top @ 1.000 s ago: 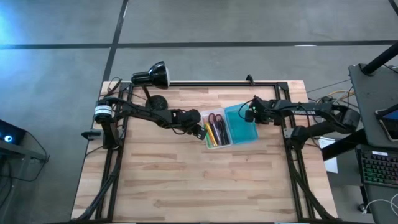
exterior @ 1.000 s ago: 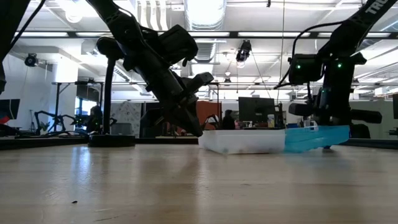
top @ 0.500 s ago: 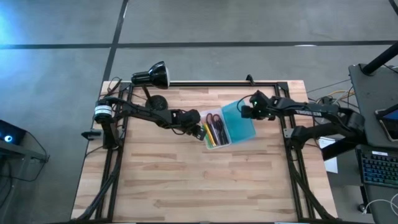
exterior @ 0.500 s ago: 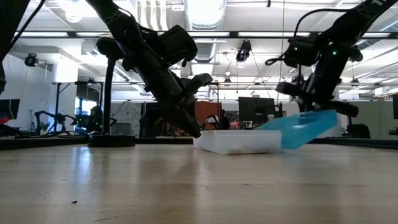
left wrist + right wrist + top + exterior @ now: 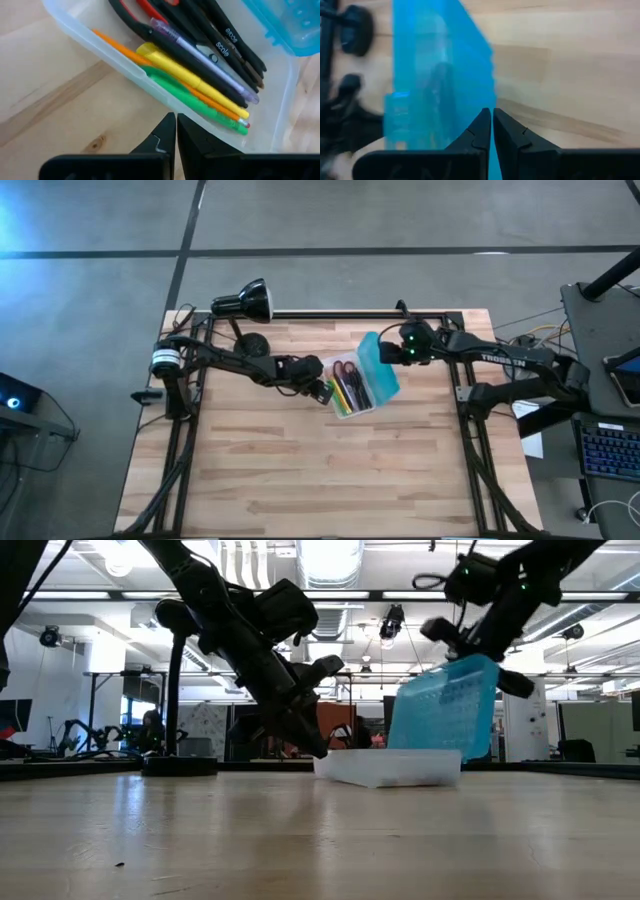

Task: Pick & place school supplies into a supply box
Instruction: Close the blue supply box

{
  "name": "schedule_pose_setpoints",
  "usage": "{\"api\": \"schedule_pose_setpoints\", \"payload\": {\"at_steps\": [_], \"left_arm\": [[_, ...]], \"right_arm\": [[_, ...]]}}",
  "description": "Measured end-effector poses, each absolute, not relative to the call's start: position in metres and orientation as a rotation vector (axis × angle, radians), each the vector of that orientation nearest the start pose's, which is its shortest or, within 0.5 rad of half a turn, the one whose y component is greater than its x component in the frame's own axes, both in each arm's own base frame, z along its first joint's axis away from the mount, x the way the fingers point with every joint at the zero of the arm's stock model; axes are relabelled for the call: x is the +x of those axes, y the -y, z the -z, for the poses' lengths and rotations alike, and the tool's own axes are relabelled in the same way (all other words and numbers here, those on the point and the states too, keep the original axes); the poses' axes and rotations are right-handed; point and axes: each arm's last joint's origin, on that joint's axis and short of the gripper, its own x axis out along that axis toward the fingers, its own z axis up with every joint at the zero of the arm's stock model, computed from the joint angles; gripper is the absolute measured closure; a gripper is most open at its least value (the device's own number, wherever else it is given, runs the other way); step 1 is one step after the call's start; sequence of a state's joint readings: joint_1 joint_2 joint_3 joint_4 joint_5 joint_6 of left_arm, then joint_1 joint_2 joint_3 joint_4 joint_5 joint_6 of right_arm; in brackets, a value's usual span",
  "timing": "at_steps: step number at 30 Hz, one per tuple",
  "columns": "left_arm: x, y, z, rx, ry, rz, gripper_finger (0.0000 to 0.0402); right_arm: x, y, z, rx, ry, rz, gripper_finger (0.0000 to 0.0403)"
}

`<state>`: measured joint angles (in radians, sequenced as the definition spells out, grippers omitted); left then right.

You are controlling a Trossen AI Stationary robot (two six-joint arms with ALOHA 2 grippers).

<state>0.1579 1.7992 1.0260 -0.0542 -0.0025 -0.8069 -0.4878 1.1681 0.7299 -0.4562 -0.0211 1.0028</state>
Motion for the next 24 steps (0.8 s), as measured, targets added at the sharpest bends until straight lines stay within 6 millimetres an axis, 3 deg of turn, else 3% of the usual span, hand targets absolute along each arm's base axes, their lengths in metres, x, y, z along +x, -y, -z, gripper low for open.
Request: {"api": "schedule_pose_setpoints", "payload": {"at_steps": [3,7,16,24], "left_arm": [[0.359,-0.059,-0.162,-0.824,-0.703,-0.474,0.0401],[0.361,-0.063,-0.165,-0.829,-0.664,-0.469,0.0401],[0.352,-0.063,-0.163,-0.794,-0.761,-0.495,0.0401],[0.332,-0.053,-0.175,-0.753,-0.741,-0.514,0.0401]], "right_arm": [[0.209,0.098,-0.231,1.121,-0.584,0.805,0.039],[0.226,0.087,-0.229,1.116,-0.596,0.769,0.039],[0.27,0.061,-0.197,1.158,-0.633,0.687,0.039],[0.3,0.053,-0.191,1.125,-0.657,0.66,0.039]]}}
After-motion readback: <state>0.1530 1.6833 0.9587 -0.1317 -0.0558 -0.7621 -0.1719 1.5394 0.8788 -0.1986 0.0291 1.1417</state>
